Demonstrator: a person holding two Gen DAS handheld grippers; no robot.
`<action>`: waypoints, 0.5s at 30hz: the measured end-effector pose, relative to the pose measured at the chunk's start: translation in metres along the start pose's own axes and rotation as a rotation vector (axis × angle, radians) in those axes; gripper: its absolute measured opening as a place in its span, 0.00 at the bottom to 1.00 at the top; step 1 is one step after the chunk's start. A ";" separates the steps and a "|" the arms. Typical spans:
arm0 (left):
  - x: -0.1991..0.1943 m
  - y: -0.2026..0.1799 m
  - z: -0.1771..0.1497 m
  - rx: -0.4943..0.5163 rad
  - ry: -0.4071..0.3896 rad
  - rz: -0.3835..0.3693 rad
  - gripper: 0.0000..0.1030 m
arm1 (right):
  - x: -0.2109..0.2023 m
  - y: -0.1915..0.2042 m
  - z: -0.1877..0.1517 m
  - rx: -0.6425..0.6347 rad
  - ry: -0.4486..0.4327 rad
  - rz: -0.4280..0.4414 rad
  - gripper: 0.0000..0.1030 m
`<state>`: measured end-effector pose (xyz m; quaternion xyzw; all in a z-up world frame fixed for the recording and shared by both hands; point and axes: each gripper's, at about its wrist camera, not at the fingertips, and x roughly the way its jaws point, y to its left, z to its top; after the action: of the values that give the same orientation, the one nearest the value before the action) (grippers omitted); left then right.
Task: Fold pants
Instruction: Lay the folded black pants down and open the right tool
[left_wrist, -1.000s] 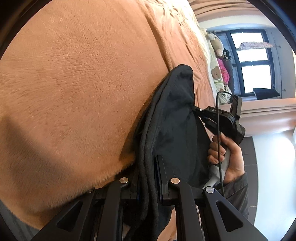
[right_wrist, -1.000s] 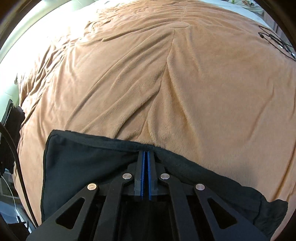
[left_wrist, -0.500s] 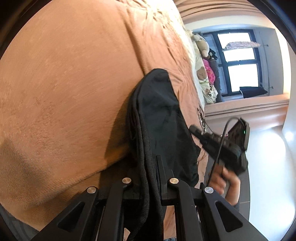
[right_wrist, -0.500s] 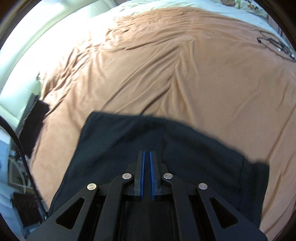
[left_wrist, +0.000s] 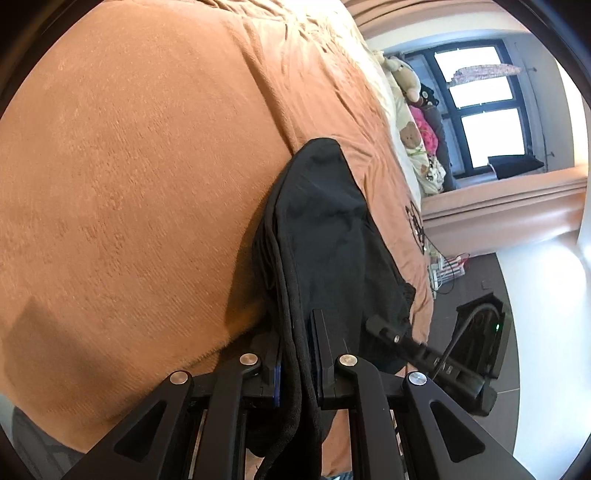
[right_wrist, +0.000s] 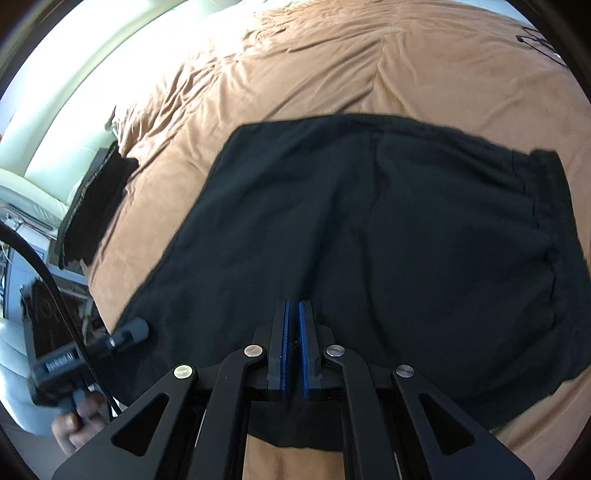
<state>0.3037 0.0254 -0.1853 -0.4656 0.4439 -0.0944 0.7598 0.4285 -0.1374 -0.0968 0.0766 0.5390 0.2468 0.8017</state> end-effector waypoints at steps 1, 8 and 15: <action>0.002 0.001 0.002 0.002 0.006 0.005 0.11 | 0.001 -0.001 -0.004 0.006 0.009 0.004 0.02; 0.020 0.008 0.014 -0.002 0.048 0.017 0.11 | 0.015 -0.008 -0.028 0.047 0.084 0.056 0.02; 0.024 0.009 0.021 -0.001 0.055 0.005 0.11 | 0.002 -0.013 -0.027 0.028 0.084 0.061 0.02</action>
<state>0.3311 0.0296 -0.2027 -0.4620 0.4660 -0.1050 0.7473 0.4086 -0.1514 -0.1144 0.0936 0.5730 0.2666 0.7693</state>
